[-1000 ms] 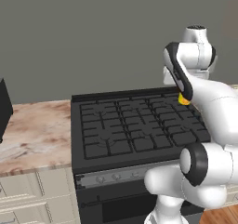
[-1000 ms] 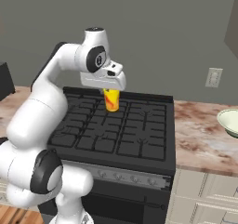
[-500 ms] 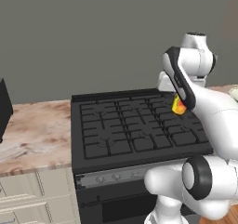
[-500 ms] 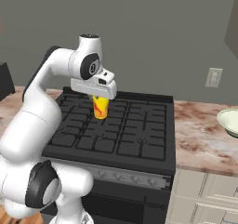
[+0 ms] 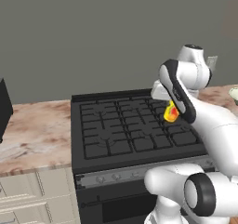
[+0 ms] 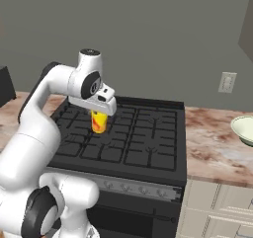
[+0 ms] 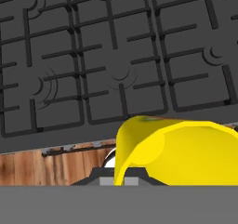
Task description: Pick the cup and bowl from the counter and place them on the counter next to the sink.
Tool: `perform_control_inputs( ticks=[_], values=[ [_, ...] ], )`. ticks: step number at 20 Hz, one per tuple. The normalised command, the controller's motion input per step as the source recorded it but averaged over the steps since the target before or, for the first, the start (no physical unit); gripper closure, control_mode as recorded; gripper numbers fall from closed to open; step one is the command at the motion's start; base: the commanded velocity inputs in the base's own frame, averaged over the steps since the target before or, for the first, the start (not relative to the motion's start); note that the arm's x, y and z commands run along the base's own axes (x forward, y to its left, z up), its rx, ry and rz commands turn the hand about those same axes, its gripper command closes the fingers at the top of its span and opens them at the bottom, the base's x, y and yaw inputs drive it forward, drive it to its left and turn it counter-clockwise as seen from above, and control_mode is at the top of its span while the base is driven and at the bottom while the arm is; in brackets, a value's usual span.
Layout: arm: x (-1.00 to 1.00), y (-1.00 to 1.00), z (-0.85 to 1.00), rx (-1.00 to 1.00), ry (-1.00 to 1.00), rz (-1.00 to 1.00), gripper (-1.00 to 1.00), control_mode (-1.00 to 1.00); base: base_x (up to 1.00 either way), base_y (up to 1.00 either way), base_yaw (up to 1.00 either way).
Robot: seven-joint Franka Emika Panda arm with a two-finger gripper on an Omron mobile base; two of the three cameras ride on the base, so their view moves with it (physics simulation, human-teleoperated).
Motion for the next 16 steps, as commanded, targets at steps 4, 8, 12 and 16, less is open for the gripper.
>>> perform_control_inputs(
  ticks=[4, 8, 12, 16],
  values=[
    [-0.01, 0.27, -0.03, 0.0, 0.0, 0.0, 1.0, -1.0, 0.0, 0.0, 0.0],
    [-0.04, 0.19, -0.04, 0.0, 0.0, 0.0, 1.0, -1.0, 0.0, 0.0, 0.0],
    [0.0, 0.0, 0.0, 0.0, 0.0, 0.0, 1.0, -1.0, 0.0, 0.0, 0.0],
    [0.0, 0.0, 0.0, 0.0, 0.0, 0.0, 1.0, -1.0, 0.0, 0.0, 0.0]
  ],
)
